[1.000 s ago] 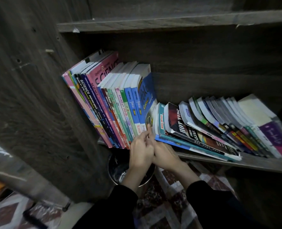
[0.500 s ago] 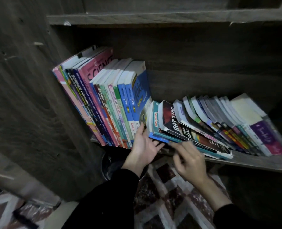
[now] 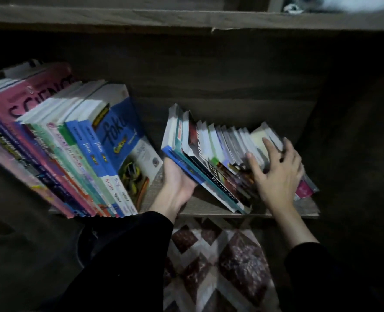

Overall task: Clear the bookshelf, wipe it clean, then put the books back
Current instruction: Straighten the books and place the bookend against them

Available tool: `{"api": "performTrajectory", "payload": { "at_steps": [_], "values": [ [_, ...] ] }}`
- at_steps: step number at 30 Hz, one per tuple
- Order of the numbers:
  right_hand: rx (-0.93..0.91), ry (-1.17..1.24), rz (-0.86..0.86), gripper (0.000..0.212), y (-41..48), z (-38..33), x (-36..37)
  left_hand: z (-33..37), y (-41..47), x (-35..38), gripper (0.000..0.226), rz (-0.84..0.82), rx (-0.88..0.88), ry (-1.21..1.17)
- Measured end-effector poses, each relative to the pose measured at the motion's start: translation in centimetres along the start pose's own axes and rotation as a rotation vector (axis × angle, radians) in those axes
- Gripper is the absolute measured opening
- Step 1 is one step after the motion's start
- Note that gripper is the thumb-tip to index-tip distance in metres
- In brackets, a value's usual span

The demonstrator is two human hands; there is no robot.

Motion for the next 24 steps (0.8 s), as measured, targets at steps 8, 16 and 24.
{"api": "performTrajectory", "payload": {
  "at_steps": [8,16,24],
  "values": [
    [0.429,0.44,0.001,0.057,1.9,7.1,-1.7,-1.0,-0.3,6.7,0.065,-0.089,0.061,0.257],
    [0.758,0.594,-0.118,0.093,1.1,12.1,-0.7,-4.4,-2.1,12.8,0.083,-0.376,0.191,0.747],
    [0.8,0.796,-0.141,0.097,0.1,9.3,0.8,-4.0,-1.4,12.0,0.12,-0.229,0.575,1.244]
  ]
}}
Point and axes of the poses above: each hand's wrist, its own y-axis towards the middle knuckle, its own x-axis out of the palm, z = x × y, the point moved 4 cm from there along y, towards the middle knuckle, and after that the axes turned 11 degrees about z, right-handed, at the moved point
